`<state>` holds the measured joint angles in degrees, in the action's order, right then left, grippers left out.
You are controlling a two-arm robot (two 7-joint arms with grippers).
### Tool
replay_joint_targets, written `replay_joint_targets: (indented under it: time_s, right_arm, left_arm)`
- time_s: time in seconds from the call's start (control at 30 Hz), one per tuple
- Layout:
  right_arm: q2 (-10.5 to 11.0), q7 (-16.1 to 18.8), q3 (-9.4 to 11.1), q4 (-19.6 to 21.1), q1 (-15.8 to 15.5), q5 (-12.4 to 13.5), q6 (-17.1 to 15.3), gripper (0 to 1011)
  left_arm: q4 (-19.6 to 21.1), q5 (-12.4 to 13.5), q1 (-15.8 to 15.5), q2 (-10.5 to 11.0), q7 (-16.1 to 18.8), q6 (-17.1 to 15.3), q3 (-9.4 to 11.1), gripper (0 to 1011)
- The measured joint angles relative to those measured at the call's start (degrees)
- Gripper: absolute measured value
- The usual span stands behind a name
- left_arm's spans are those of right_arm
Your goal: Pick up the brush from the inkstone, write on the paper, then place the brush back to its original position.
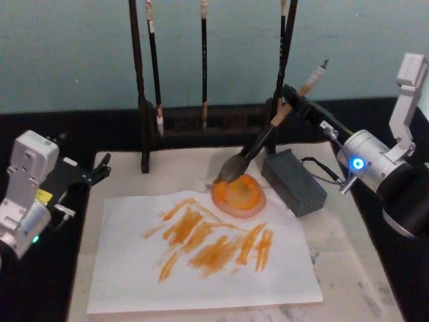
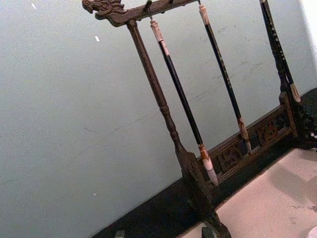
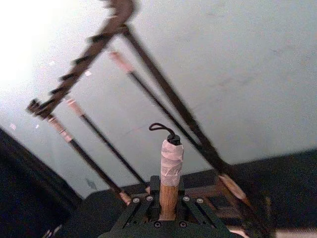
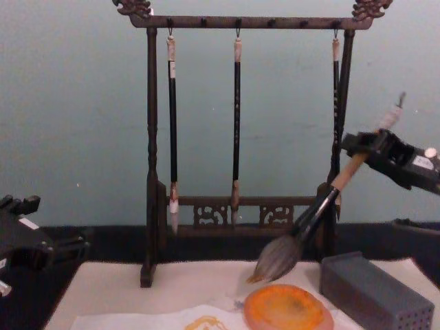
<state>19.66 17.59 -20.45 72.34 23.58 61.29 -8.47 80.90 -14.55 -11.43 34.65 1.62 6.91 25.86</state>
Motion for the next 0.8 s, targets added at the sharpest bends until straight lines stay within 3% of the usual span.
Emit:
replay_joint_targets:
  time_s: [0.07,0.17,0.23,0.43,0.8]
  right_arm:
    - [1.07,0.26,-1.56,2.30,-0.13,-2.39,1.02,156]
    - [1.56,0.52,-2.27,3.36,-0.19,-3.62,1.47,158]
    - [2.49,1.08,-3.84,5.28,-0.27,-6.73,2.45,158]
    - [3.56,2.76,-6.89,7.86,-0.28,-12.81,3.81,158]
    - [3.50,6.11,-10.14,10.77,-0.54,-19.38,5.73,158]
  left_arm:
    - [0.00,0.00,0.00,0.00,0.00,0.00,0.00,1001]
    - [0.00,0.00,0.00,0.00,0.00,0.00,0.00,1001]
    - [0.00,0.00,0.00,0.00,0.00,0.00,0.00,1001]
    - [0.00,0.00,0.00,0.00,0.00,0.00,0.00,1001]
    - [0.00,0.00,0.00,0.00,0.00,0.00,0.00,1001]
